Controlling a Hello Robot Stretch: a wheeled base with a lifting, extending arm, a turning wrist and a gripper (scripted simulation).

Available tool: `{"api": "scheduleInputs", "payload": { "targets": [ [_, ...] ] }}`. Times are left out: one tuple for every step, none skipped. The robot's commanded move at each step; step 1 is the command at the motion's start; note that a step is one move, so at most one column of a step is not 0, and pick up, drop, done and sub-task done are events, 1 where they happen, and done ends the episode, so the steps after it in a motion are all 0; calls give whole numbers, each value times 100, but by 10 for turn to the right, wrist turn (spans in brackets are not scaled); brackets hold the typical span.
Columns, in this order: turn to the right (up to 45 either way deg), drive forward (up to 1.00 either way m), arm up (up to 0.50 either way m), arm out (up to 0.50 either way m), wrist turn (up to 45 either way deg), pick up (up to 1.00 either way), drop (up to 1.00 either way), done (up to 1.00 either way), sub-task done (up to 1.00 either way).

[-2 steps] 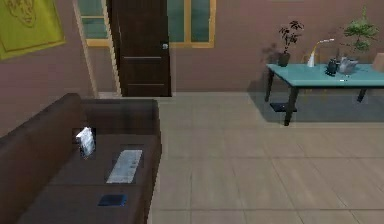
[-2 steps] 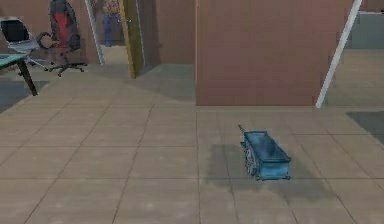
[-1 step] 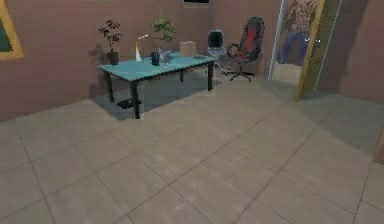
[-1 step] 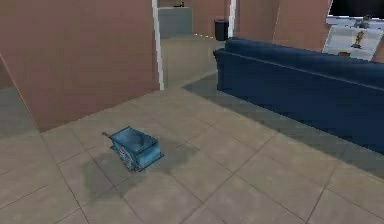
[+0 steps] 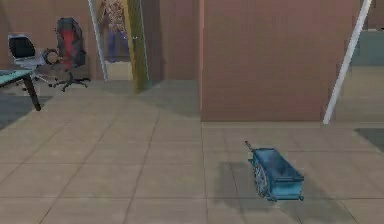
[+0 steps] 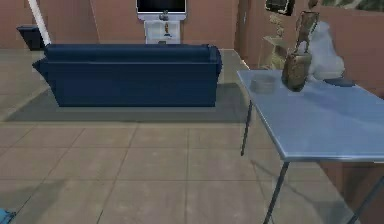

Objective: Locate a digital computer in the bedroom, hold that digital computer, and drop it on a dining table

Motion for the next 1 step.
{"api": "scheduleInputs", "payload": {
  "targets": [
    [450,0,0,0,0,0,0,0,0]
  ]
}}
